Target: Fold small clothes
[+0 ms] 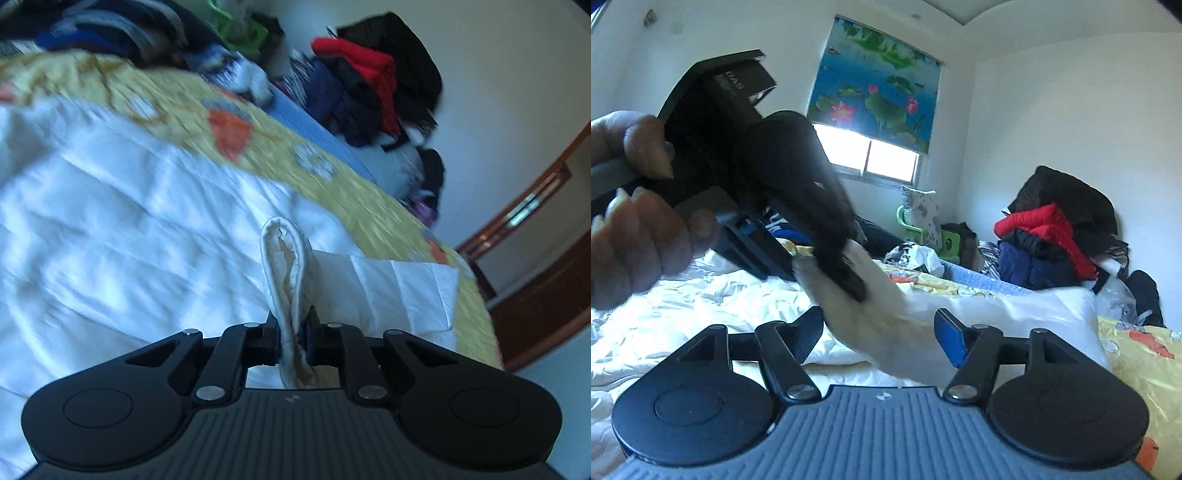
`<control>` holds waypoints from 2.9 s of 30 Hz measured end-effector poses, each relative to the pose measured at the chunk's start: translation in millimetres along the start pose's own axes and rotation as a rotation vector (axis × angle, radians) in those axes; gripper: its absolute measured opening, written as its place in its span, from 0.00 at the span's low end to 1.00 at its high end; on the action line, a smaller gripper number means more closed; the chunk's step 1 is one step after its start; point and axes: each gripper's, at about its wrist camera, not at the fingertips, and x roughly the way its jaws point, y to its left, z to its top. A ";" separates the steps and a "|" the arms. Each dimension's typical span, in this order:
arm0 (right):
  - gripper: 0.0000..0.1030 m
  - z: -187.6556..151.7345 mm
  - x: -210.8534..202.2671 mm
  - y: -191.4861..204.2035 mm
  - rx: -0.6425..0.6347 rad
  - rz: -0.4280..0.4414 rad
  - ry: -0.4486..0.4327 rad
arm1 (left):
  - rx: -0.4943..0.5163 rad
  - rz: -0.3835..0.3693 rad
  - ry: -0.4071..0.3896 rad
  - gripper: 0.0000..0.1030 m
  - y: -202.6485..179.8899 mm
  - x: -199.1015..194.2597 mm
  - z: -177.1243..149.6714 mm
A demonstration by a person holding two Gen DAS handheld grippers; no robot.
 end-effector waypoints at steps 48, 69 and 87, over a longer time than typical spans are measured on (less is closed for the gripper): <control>0.88 0.0 25.3 -23.6 0.135 0.060 0.184 | 0.231 0.357 -0.343 0.67 51.2 -82.0 6.8; 0.92 17.9 37.6 -36.6 0.169 0.087 0.155 | 0.357 0.388 -0.201 0.76 85.2 15.3 -43.2; 0.97 -16.3 164.9 -79.3 0.307 -0.046 0.516 | 0.332 0.312 -0.186 0.86 92.8 15.0 -38.8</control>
